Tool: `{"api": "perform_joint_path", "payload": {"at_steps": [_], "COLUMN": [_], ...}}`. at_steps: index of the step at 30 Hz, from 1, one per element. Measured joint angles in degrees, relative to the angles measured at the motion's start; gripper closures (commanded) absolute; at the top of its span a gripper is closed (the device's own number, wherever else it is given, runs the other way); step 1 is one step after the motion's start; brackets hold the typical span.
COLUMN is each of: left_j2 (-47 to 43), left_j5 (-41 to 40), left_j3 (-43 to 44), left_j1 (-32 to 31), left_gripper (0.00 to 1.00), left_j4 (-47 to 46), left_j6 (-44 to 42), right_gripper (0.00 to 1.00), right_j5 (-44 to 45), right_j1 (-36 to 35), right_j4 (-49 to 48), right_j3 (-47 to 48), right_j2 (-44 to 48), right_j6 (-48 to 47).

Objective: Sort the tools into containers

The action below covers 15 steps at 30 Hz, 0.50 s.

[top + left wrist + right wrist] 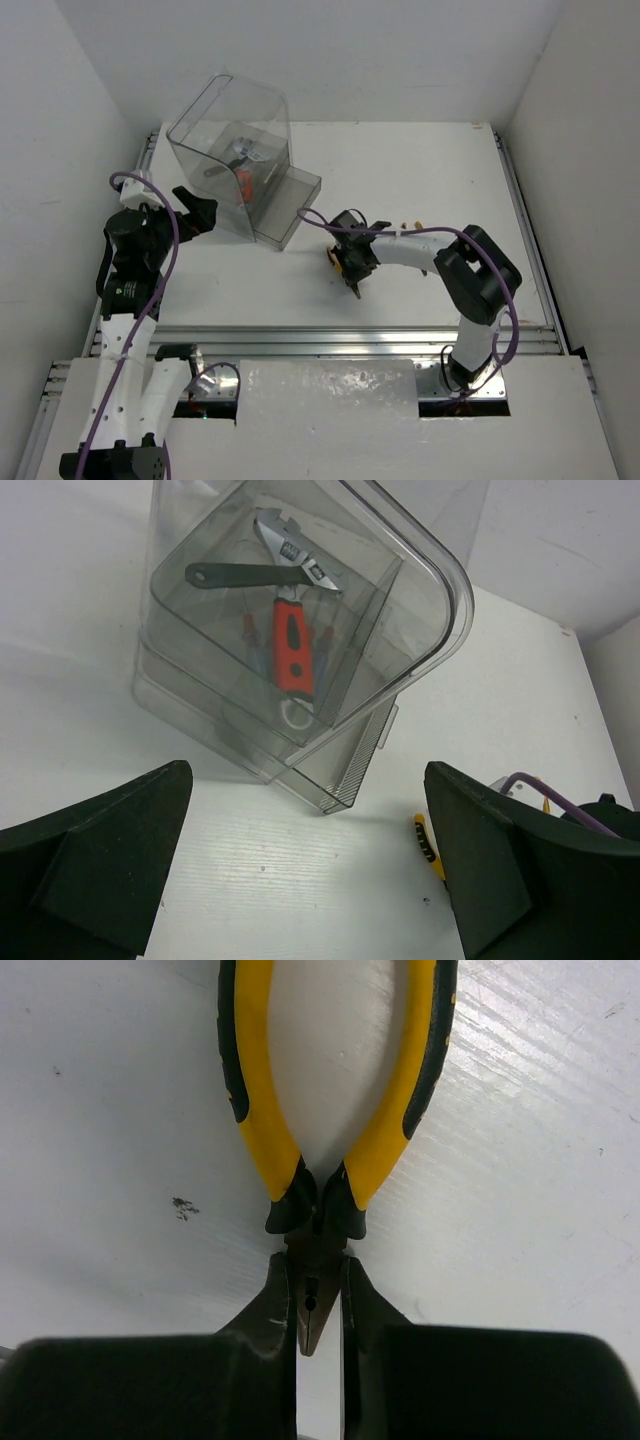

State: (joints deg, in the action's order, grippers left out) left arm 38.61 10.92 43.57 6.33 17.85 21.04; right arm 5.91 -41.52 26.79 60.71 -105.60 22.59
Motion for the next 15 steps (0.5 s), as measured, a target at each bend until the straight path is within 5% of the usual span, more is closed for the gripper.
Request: {"api": "perform_joint_path", "payload": {"at_steps": [15], "left_j2": [0.0], "left_j5": [0.3], "left_j3": [0.0], "left_j1": [0.0], "left_gripper": [0.0], "left_j4": [0.0], "left_j6": [0.0], "right_gripper": [1.0], "right_j5": [-12.0], "right_j1": [-0.2], "right_j4": [-22.9], "right_j3": [-14.2], "right_j2": [8.4], "right_j6": [11.1]}}
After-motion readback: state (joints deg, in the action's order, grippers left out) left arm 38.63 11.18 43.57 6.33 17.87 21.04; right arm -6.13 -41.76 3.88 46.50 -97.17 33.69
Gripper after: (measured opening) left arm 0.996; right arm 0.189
